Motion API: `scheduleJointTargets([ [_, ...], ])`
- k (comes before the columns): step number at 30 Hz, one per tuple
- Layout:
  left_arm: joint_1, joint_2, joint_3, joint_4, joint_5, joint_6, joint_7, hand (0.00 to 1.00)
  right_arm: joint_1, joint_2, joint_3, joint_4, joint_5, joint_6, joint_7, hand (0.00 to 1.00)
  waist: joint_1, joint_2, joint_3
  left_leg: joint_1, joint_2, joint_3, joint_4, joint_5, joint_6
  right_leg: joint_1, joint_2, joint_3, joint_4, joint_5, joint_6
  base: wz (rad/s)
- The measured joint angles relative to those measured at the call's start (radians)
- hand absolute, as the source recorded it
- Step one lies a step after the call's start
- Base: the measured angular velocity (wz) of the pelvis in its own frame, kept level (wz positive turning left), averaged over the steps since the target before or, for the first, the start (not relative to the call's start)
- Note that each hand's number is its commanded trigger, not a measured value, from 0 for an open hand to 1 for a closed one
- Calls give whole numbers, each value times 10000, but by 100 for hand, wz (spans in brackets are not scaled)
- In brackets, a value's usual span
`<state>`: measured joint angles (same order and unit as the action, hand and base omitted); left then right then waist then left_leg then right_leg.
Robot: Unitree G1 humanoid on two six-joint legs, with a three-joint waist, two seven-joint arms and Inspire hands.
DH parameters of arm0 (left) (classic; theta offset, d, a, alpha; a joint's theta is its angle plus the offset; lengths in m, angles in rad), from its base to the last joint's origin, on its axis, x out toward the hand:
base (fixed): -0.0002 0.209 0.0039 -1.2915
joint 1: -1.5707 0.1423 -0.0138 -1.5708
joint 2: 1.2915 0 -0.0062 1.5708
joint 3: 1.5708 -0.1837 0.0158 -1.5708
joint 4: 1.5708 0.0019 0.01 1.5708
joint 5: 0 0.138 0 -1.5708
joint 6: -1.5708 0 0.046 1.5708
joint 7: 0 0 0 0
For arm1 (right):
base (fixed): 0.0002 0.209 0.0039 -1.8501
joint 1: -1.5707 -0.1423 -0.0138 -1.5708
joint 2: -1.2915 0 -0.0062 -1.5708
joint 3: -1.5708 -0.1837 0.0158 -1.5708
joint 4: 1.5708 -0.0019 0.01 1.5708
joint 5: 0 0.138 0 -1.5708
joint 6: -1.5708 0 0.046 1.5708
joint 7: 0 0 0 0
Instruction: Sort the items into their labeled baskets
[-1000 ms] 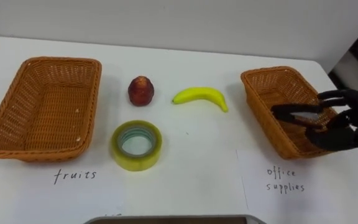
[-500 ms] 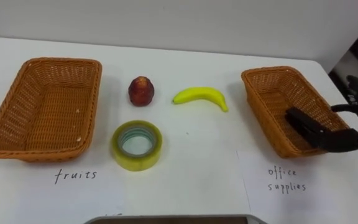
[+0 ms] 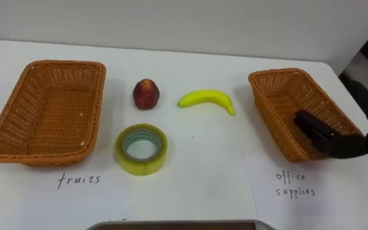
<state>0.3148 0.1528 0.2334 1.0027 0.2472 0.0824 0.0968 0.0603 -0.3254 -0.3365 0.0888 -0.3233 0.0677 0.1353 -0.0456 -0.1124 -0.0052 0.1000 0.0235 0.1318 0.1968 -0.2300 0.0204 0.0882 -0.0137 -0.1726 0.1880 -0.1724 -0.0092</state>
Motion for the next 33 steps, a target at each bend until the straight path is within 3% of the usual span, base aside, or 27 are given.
scheduleJointTargets([
  [6,-70,-6,0,12,-27,-5,0,0,-1,6,0,-63,3,6,-12,0,89,-32,17,6,0,23,-11,0,0,-16,-1,-1,22,0,0,-1],
  [16,-65,-26,-76,10,-265,-193,6,0,-1,7,5,-2458,630,-42,-278,0,243,-141,83,30,2,11,-75,-2,3,5,-1,-59,-21,0,1,0],
  [24,-173,-43,-117,8,-404,-447,73,0,-98,4,65,-3849,1191,-246,-459,0,326,-10,92,-3,4,14,-162,-5,5,-42,2,-17,-11,1,3,0],
  [33,-346,-19,-765,15,-391,-439,75,0,-1181,-1,1345,-3471,1617,-229,-447,0,674,13,88,-7,10,27,-149,2,0,-41,21,-3,-15,4,0,-1],
])
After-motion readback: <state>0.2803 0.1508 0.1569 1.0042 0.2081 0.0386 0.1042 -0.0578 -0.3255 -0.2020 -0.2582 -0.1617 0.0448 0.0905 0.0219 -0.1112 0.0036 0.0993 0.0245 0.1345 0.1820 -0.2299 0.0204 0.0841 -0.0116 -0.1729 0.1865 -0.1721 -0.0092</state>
